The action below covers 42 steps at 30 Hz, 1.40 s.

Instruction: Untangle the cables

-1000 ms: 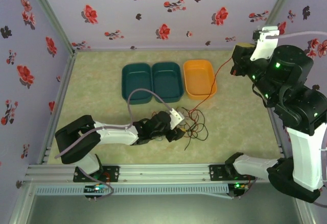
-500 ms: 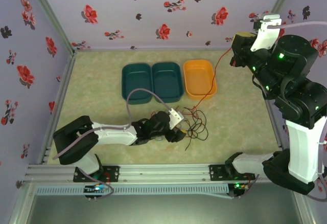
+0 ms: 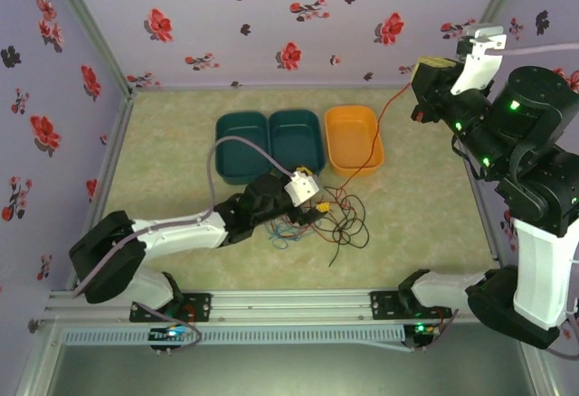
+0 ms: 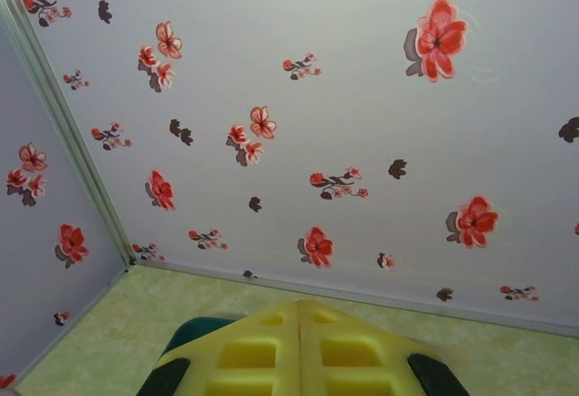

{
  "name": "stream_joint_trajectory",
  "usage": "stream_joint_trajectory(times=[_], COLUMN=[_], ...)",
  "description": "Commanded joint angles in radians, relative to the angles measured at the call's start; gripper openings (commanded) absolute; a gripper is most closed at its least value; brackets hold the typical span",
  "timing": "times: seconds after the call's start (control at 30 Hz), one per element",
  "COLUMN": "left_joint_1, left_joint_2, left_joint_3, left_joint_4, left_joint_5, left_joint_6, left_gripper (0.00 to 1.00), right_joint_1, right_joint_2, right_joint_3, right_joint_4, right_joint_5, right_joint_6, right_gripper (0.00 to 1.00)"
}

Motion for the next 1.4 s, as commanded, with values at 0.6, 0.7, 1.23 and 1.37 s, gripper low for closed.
stream_joint_trajectory(times=[0.6,0.7,1.23,1.37], left_joint_1=[0.041,0.037,0.031,0.031], left_joint_2=[0.204,0.21,0.247,0.249], left_joint_3=[0.216,0.211,0.089,0.082], left_joint_4=[-0.221,-0.246,-0.248,-0.241], left_joint_5=[0.307,0.31,0.309,0.298], left_joint_6=[0.176,0.155,0.026,0.02], left_gripper=[0.19,0.0,0.0,0.0], right_joint_1=[0.004,0.004,0.004,0.004], right_joint_2=[-0.018,-0.019,-0.073,-0.078], right_joint_3=[-0.007,0.001,0.013,0.005], right_joint_4=[0.078,0.091,0.366,0.375], right_joint_5=[-0.004,0.017,0.145,0.158], right_joint_6=[0.014,0.0,-0.099,-0.106], right_gripper=[0.0,0.0,0.0,0.0])
